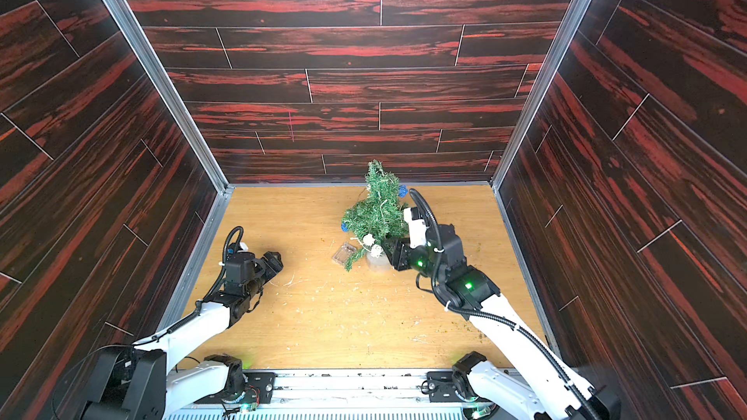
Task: Remove string lights from the small christmas tree
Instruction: Pick up the light string from the Christmas tree.
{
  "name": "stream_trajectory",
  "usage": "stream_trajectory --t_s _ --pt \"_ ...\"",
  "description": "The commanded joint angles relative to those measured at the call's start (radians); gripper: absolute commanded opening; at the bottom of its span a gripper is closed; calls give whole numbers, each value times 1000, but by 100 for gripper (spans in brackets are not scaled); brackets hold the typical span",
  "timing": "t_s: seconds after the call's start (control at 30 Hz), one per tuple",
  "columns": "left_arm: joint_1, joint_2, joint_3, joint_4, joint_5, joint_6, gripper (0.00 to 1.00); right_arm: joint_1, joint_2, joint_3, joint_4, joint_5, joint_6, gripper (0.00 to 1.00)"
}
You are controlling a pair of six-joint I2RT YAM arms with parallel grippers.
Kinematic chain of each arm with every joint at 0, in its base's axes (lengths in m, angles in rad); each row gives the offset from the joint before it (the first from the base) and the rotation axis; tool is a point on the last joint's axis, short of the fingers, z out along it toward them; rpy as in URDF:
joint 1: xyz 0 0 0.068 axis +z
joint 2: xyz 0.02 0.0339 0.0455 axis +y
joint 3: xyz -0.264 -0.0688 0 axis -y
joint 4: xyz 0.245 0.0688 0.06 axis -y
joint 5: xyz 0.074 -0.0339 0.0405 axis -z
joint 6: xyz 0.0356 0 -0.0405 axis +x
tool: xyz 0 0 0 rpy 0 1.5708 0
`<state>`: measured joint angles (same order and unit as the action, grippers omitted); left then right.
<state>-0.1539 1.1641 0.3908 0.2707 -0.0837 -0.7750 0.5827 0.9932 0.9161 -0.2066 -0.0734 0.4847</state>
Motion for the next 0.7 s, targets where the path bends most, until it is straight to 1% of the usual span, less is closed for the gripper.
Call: stream_trajectory --t_s 0.0,0.1,0.17,0.2,0.27,0.33,0.5,0.67 --pt "-6 5 20 25 9 6 82 4 39 50 52 39 -31 39" --pt "-8 5 21 24 6 6 82 5 67 74 51 34 -38 39" --pt "-10 9 25 20 6 5 82 5 78 85 52 36 -43 37" --pt "-10 12 26 19 7 3 82 6 79 87 52 39 -43 32" --pt "-10 18 29 18 10 3 82 7 76 92 45 44 -43 20" --pt "-10 25 31 18 10 1 81 6 62 93 34 51 -43 13" --pt "-12 26 36 9 10 3 81 7 24 113 -27 73 -50 1" --pt "-12 19 30 7 4 2 81 7 10 161 -88 51 -55 0"
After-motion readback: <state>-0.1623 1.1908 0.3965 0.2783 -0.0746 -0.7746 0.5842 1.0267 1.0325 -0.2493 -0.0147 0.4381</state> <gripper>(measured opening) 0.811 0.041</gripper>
